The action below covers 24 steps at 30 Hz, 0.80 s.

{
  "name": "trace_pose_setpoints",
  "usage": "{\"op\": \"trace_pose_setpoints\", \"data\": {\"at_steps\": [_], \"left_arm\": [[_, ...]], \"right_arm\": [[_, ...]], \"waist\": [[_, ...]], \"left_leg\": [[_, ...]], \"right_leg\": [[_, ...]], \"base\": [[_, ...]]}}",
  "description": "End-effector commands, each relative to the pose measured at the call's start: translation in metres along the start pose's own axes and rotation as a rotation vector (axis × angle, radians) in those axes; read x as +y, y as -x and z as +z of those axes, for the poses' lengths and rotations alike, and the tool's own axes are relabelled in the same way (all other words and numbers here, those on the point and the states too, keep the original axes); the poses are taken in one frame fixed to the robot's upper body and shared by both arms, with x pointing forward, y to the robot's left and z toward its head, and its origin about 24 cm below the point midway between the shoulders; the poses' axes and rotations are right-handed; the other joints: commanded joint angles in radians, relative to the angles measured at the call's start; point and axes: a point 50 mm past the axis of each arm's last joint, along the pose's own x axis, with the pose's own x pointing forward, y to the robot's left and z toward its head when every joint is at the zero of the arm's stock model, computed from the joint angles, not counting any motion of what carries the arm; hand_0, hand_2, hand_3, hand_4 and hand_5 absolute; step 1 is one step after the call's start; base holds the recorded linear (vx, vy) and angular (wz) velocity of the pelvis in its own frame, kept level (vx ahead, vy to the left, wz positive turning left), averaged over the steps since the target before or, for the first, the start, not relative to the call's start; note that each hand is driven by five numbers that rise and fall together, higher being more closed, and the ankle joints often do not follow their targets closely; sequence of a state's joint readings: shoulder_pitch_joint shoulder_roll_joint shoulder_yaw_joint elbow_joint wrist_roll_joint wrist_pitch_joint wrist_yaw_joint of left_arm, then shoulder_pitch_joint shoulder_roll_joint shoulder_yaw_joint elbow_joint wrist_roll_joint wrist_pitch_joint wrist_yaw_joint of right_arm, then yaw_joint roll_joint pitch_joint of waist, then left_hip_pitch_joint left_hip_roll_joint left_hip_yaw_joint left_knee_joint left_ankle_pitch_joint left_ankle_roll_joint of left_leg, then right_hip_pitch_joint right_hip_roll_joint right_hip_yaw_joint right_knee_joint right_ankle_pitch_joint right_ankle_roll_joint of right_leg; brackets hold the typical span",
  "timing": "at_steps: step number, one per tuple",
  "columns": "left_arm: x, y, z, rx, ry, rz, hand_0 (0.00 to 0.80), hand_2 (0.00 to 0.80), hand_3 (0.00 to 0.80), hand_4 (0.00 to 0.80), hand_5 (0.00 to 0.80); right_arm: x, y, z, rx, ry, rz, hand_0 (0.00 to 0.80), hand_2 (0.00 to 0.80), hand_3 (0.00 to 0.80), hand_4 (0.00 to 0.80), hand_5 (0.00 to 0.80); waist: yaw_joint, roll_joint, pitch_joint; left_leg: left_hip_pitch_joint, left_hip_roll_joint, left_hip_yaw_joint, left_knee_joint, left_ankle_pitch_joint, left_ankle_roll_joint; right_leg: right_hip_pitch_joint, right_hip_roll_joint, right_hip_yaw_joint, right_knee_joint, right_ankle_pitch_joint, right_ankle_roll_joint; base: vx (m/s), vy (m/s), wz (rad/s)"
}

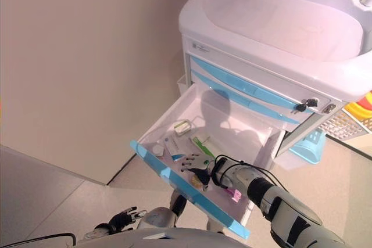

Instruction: Open the drawer and pick up the medicine

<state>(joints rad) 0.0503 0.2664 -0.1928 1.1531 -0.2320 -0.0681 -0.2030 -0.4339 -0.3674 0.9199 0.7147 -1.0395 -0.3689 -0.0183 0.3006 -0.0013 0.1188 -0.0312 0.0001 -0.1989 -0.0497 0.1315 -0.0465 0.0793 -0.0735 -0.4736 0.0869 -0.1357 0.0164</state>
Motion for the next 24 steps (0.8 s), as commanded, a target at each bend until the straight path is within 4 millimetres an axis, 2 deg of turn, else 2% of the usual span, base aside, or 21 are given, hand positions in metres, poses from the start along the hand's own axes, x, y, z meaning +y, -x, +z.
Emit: {"op": "trace_pose_setpoints", "data": {"at_steps": [1, 24], "left_arm": [[-0.004, -0.002, 0.0, 0.037, -0.094, -0.032, 0.0, 0.0, 0.0, 0.0, 0.0], [-0.006, -0.003, 0.001, 0.035, -0.105, -0.037, 0.0, 0.0, 0.0, 0.0, 0.0]], "right_arm": [[-0.024, -0.007, 0.007, -0.045, 0.013, -0.087, 0.0, 0.0, 0.0, 0.0, 0.0], [-0.013, -0.01, 0.006, 0.025, 0.048, -0.034, 0.0, 0.0, 0.0, 0.0, 0.0]], "waist": [[0.012, -0.028, 0.033], [0.014, -0.026, 0.036]], "left_leg": [[0.035, -0.074, 0.006, -0.023, -0.065, 0.026], [0.037, -0.074, -0.001, -0.024, -0.066, 0.028]], "right_leg": [[0.02, -0.02, 0.037, -0.05, 0.09, 0.03], [0.022, -0.02, 0.033, -0.049, 0.089, 0.03]], "base": [[0.0, 0.0, 0.0], [0.001, 0.0, 0.01]]}}
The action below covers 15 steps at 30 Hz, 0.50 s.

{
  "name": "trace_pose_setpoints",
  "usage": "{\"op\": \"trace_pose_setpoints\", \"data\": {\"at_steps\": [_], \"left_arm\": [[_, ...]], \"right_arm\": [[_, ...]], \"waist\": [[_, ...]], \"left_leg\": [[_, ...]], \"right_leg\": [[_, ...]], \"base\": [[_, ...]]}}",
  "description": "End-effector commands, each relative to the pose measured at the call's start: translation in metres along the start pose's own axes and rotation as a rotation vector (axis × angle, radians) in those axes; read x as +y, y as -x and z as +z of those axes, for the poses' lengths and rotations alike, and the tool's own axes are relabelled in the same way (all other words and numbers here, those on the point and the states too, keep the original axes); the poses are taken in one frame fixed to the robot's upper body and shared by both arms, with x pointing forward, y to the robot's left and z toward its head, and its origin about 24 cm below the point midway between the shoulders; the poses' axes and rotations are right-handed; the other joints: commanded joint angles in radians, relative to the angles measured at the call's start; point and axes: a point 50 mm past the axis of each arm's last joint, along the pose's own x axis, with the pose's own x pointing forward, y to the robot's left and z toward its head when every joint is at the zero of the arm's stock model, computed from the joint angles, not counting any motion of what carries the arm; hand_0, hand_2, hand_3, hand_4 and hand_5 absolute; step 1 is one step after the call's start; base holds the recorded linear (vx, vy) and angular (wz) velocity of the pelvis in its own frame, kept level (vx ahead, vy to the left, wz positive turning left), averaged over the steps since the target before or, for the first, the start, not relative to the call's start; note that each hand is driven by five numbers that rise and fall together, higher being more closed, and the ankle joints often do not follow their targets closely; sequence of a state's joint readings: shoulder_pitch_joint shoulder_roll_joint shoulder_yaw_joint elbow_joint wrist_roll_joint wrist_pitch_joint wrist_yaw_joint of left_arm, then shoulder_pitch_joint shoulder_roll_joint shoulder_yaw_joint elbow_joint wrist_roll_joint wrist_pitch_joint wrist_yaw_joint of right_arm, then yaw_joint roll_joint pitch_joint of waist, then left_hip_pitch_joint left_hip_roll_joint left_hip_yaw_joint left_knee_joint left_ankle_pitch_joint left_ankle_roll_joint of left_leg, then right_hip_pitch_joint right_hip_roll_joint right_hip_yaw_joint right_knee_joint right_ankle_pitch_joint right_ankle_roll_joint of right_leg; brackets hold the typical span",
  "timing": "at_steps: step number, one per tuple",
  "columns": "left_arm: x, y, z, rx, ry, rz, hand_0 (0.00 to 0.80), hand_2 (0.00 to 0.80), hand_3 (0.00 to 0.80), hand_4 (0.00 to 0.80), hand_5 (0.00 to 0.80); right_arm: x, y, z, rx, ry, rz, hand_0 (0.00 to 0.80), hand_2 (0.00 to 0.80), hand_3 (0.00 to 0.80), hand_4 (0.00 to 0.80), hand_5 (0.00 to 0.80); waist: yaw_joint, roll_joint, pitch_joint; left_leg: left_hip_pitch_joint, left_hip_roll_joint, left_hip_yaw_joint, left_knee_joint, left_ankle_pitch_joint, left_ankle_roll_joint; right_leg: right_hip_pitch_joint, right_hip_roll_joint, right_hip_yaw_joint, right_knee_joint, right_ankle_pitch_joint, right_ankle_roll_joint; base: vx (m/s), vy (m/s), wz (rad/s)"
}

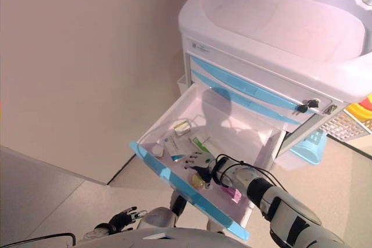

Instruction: Open the drawer and pick up the medicine

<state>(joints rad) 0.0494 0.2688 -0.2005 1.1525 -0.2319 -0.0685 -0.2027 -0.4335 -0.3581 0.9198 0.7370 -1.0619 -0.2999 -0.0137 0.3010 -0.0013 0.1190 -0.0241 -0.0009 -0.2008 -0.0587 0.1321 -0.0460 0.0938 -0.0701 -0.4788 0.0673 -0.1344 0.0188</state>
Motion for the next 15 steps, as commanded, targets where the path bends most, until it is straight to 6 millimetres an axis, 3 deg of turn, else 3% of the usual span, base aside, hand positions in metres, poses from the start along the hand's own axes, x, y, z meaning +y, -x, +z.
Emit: {"op": "trace_pose_setpoints", "data": {"at_steps": [1, 15], "left_arm": [[-0.0062, -0.0028, 0.0003, 0.036, -0.097, -0.035, 0.0, 0.0, 0.0, 0.0, 0.0], [-0.0054, -0.003, 0.0015, 0.034, -0.107, -0.033, 0.0, 0.0, 0.0, 0.0, 0.0]], "right_arm": [[-0.0163, -0.008, 0.0131, -0.049, 0.031, -0.06, 0.0, 0.0, 0.0, 0.0, 0.0], [-0.0113, -0.0093, 0.0209, -0.091, 0.011, -0.017, 0.0, 0.0, 0.0, 0.0, 0.0]], "waist": [[0.014, -0.027, 0.035], [0.019, -0.03, 0.036]], "left_leg": [[0.03, -0.072, 0.001, -0.015, -0.066, 0.028], [0.031, -0.074, -0.004, -0.015, -0.066, 0.029]], "right_leg": [[0.007, -0.024, 0.038, -0.029, 0.088, 0.028], [0.01, -0.023, 0.035, -0.032, 0.088, 0.027]], "base": [[0.0, 0.0, 0.0], [0.0, 0.0, 0.0]]}}
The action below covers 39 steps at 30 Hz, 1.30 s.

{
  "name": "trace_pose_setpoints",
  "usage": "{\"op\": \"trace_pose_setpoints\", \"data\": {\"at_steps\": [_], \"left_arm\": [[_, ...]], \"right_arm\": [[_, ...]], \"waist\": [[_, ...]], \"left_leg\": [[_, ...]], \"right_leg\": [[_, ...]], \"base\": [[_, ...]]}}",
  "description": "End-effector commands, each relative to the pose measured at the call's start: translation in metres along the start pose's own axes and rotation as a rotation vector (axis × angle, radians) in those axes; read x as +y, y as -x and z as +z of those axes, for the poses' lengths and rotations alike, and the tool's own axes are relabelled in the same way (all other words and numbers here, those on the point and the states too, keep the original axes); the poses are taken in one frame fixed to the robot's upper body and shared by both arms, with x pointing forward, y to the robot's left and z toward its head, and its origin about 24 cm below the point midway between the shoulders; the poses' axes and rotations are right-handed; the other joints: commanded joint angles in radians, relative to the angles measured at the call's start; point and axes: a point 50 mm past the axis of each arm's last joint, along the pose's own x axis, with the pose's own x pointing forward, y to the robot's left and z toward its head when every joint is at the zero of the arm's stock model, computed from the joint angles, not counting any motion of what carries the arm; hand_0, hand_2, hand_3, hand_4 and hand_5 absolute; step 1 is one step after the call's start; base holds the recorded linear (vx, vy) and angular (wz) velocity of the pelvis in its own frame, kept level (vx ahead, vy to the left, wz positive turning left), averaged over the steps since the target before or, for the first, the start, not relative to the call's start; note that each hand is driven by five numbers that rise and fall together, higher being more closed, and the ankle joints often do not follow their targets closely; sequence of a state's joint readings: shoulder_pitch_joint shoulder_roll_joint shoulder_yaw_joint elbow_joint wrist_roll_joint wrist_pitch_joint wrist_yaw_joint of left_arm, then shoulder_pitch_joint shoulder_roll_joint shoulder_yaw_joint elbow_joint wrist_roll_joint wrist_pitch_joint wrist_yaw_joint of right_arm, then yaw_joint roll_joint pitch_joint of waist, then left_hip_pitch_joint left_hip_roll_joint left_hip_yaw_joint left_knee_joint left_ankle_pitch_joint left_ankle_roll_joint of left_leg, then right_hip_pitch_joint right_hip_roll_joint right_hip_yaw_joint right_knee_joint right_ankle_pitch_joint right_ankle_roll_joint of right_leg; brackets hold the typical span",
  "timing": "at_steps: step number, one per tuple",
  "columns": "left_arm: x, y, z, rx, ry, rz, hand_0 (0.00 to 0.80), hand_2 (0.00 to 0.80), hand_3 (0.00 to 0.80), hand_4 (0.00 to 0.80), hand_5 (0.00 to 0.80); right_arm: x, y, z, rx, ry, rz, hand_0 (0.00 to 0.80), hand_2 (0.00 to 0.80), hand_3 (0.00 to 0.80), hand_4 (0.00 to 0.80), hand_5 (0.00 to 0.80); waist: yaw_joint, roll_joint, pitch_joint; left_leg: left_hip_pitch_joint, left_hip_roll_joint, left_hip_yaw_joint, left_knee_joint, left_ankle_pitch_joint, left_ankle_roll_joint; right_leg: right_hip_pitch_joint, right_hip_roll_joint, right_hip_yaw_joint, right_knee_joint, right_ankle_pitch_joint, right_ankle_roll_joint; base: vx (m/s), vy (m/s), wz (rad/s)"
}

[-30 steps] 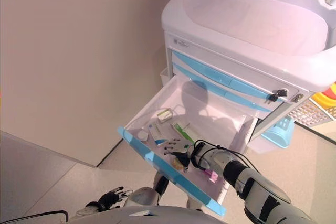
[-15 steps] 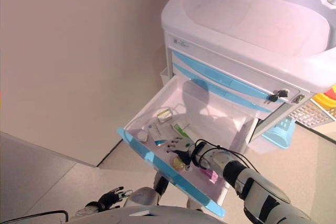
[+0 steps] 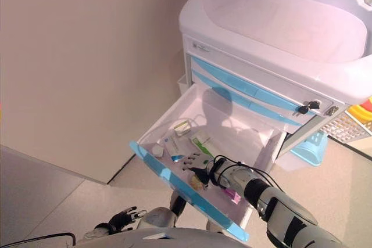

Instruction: Open the drawer and pick up the medicine

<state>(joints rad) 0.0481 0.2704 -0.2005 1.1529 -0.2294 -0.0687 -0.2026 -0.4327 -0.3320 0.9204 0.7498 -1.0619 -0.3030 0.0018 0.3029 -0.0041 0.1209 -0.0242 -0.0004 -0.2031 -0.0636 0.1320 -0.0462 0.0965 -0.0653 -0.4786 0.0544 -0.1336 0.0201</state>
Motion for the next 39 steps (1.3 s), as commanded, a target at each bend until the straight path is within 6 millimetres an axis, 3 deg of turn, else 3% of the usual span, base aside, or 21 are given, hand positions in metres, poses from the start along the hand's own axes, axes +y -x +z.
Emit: {"op": "trace_pose_setpoints", "data": {"at_steps": [1, 27, 28, 29, 30, 31, 39], "left_arm": [[-0.006, -0.003, 0.001, 0.036, -0.104, -0.034, 0.0, 0.0, 0.0, 0.0, 0.0], [-0.008, -0.003, 0.001, 0.04, -0.118, -0.035, 0.0, 0.0, 0.0, 0.0, 0.0], [-0.007, -0.003, 0.001, 0.039, -0.118, -0.036, 0.0, 0.0, 0.0, 0.0, 0.0], [-0.007, -0.003, 0.001, 0.04, -0.118, -0.036, 0.0, 0.0, 0.0, 0.0, 0.0], [-0.007, -0.003, 0.001, 0.04, -0.118, -0.036, 0.0, 0.0, 0.0, 0.0, 0.0], [-0.008, -0.003, 0.001, 0.04, -0.119, -0.037, 0.0, 0.0, 0.0, 0.0, 0.0], [-0.009, -0.004, 0.002, 0.039, -0.115, -0.038, 0.0, 0.0, 0.0, 0.0, 0.0]], "right_arm": [[-0.01, -0.005, 0.015, -0.075, 0.021, -0.024, 0.0, 0.0, 0.0, 0.0, 0.0], [0.0, -0.006, 0.015, -0.05, 0.001, 0.029, 0.0, 0.0, 0.0, 0.0, 0.0], [0.0, -0.006, 0.014, -0.05, 0.001, 0.029, 0.104, 0.104, 0.104, 0.104, 0.104], [0.0, -0.007, 0.015, -0.05, -0.002, 0.028, 0.442, 0.442, 0.442, 0.442, 0.442], [0.0, -0.007, 0.015, -0.051, -0.004, 0.03, 0.584, 0.584, 0.584, 0.584, 0.584], [0.0, -0.007, 0.016, -0.052, -0.004, 0.03, 0.8, 0.8, 0.8, 0.8, 0.8], [-0.001, -0.007, 0.016, -0.056, -0.008, 0.021, 0.8, 0.8, 0.8, 0.8, 0.8]], "waist": [[0.018, -0.028, 0.034], [0.023, -0.031, 0.032], [0.024, -0.03, 0.033], [0.024, -0.029, 0.032], [0.024, -0.029, 0.032], [0.024, -0.029, 0.033], [0.024, -0.028, 0.036]], "left_leg": [[0.031, -0.075, -0.002, -0.01, -0.066, 0.029], [0.032, -0.076, -0.008, -0.011, -0.064, 0.031], [0.032, -0.076, -0.009, -0.011, -0.063, 0.031], [0.032, -0.076, -0.009, -0.011, -0.063, 0.031], [0.032, -0.076, -0.01, -0.011, -0.063, 0.031], [0.032, -0.077, -0.01, -0.011, -0.063, 0.031], [0.034, -0.076, -0.01, -0.012, -0.063, 0.032]], "right_leg": [[0.008, -0.027, 0.035, -0.019, 0.087, 0.025], [0.012, -0.025, 0.03, -0.023, 0.09, 0.026], [0.012, -0.025, 0.03, -0.023, 0.089, 0.026], [0.012, -0.025, 0.03, -0.023, 0.09, 0.026], [0.012, -0.025, 0.03, -0.024, 0.09, 0.026], [0.012, -0.024, 0.031, -0.024, 0.09, 0.026], [0.014, -0.024, 0.031, -0.025, 0.09, 0.027]], "base": [[0.0, 0.0, 0.0], [0.0, -0.001, 0.01], [0.0, 0.0, 0.0], [0.0, 0.0, 0.0], [0.0, 0.0, 0.0], [0.0, 0.0, 0.0], [0.0, 0.0, 0.0]]}}
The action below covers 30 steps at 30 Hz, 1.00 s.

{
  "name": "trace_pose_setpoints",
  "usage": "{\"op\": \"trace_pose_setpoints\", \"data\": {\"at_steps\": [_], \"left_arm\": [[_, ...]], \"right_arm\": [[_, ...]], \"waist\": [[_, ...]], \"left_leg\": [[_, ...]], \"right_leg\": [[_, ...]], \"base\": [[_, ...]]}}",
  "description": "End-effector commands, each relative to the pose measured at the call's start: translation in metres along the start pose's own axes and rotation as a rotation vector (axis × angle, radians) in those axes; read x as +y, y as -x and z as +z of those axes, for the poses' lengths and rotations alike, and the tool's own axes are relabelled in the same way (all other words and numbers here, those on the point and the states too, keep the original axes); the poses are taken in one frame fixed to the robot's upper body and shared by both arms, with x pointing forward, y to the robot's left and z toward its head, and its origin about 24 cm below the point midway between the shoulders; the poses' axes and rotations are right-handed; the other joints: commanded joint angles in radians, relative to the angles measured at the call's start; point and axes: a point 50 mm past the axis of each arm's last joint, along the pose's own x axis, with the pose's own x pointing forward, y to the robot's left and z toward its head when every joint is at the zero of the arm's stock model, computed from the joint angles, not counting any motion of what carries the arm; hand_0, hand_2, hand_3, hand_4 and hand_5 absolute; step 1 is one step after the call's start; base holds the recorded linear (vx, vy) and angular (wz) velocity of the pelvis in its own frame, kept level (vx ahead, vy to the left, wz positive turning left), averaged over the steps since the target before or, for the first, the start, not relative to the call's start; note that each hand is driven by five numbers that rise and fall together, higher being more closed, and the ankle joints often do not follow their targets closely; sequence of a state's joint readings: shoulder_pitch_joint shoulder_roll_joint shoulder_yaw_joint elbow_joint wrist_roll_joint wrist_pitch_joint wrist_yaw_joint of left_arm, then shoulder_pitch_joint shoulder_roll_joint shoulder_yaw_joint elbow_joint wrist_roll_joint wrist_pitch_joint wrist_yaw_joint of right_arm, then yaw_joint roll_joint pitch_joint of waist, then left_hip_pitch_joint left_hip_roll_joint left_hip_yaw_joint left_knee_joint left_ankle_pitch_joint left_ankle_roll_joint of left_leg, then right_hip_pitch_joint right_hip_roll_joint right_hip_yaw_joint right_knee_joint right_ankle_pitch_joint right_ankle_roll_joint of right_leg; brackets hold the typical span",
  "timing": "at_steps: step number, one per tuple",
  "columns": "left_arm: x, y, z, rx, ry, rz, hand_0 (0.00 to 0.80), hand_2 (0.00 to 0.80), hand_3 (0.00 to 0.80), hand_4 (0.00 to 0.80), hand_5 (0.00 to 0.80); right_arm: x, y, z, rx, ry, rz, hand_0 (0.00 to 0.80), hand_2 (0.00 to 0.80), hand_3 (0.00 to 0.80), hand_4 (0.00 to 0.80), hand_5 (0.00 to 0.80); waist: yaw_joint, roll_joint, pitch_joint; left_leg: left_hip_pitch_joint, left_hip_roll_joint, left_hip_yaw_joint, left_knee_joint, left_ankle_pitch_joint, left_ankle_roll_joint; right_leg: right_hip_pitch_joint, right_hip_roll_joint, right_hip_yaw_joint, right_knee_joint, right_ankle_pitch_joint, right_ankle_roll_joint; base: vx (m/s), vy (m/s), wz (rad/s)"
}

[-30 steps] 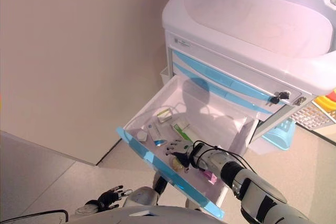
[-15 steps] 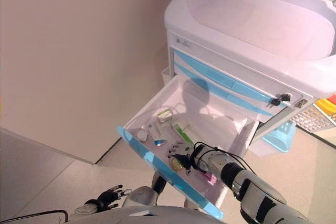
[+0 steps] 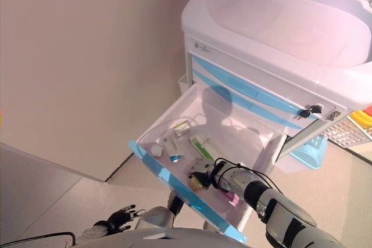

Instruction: Open the drawer and pick up the medicine

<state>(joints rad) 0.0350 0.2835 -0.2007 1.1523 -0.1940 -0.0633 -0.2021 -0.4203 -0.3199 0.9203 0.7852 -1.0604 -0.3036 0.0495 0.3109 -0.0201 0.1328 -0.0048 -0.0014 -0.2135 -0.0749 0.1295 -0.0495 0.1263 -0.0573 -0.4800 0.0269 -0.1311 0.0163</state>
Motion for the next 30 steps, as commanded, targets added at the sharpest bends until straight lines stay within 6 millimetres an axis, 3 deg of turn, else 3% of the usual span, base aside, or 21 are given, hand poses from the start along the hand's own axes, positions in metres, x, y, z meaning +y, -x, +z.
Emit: {"op": "trace_pose_setpoints", "data": {"at_steps": [1, 12, 15, 19, 23, 30], "left_arm": [[-0.013, -0.003, -0.003, 0.038, -0.071, -0.049, 0.0, 0.0, 0.0, 0.0, 0.0], [-0.013, -0.003, -0.004, 0.04, -0.061, -0.045, 0.0, 0.0, 0.0, 0.0, 0.0], [-0.011, -0.003, -0.003, 0.04, -0.05, -0.037, 0.0, 0.0, 0.0, 0.0, 0.0], [-0.005, -0.002, -0.001, 0.043, -0.025, -0.017, 0.0, 0.0, 0.0, 0.0, 0.0], [0.006, 0.0, -0.002, 0.055, 0.02, 0.016, 0.0, 0.0, 0.0, 0.0, 0.0], [0.018, 0.006, -0.016, 0.088, 0.075, 0.053, 0.0, 0.0, 0.0, 0.0, 0.0]], "right_arm": [[-0.013, -0.005, 0.014, -0.061, 0.017, -0.054, 0.8, 0.8, 0.8, 0.8, 0.8], [-0.015, -0.004, 0.012, -0.048, 0.034, -0.079, 0.8, 0.8, 0.8, 0.8, 0.8], [-0.029, 0.002, 0.008, -0.065, 0.079, -0.106, 0.8, 0.8, 0.8, 0.8, 0.8], [-0.062, 0.021, -0.002, -0.072, 0.069, -0.132, 0.8, 0.8, 0.8, 0.8, 0.8], [-0.115, 0.07, -0.028, -0.04, -0.058, -0.164, 0.8, 0.8, 0.8, 0.8, 0.8], [-0.213, 0.185, -0.079, -0.013, -0.246, -0.429, 0.8, 0.8, 0.8, 0.8, 0.8]], "waist": [[0.015, -0.012, 0.023], [0.011, -0.015, 0.02], [0.004, -0.022, 0.019], [-0.013, -0.036, 0.016], [-0.05, -0.058, 0.01], [-0.115, -0.09, -0.022]], "left_leg": [[0.015, -0.076, 0.001, -0.001, -0.06, 0.035], [0.02, -0.073, 0.006, -0.002, -0.064, 0.036], [0.024, -0.072, 0.011, -0.003, -0.066, 0.035], [0.03, -0.067, 0.027, -0.005, -0.069, 0.034], [0.045, -0.058, 0.059, -0.01, -0.075, 0.033], [0.066, -0.045, 0.117, -0.012, -0.091, 0.038]], "right_leg": [[-0.016, -0.032, 0.033, 0.002, 0.089, 0.031], [-0.013, -0.029, 0.038, -0.001, 0.09, 0.033], [-0.01, -0.028, 0.044, -0.006, 0.094, 0.036], [-0.006, -0.024, 0.058, -0.013, 0.101, 0.039], [-0.004, -0.018, 0.088, -0.02, 0.109, 0.042], [-0.007, -0.006, 0.145, -0.021, 0.112, 0.045]], "base": [[0.0, 0.0, 0.0], [0.0, 0.0, 0.0], [0.0, 0.0, 0.0], [-0.004, 0.005, -0.03], [0.0, 0.018, -0.13], [0.018, 0.031, -0.29]]}}
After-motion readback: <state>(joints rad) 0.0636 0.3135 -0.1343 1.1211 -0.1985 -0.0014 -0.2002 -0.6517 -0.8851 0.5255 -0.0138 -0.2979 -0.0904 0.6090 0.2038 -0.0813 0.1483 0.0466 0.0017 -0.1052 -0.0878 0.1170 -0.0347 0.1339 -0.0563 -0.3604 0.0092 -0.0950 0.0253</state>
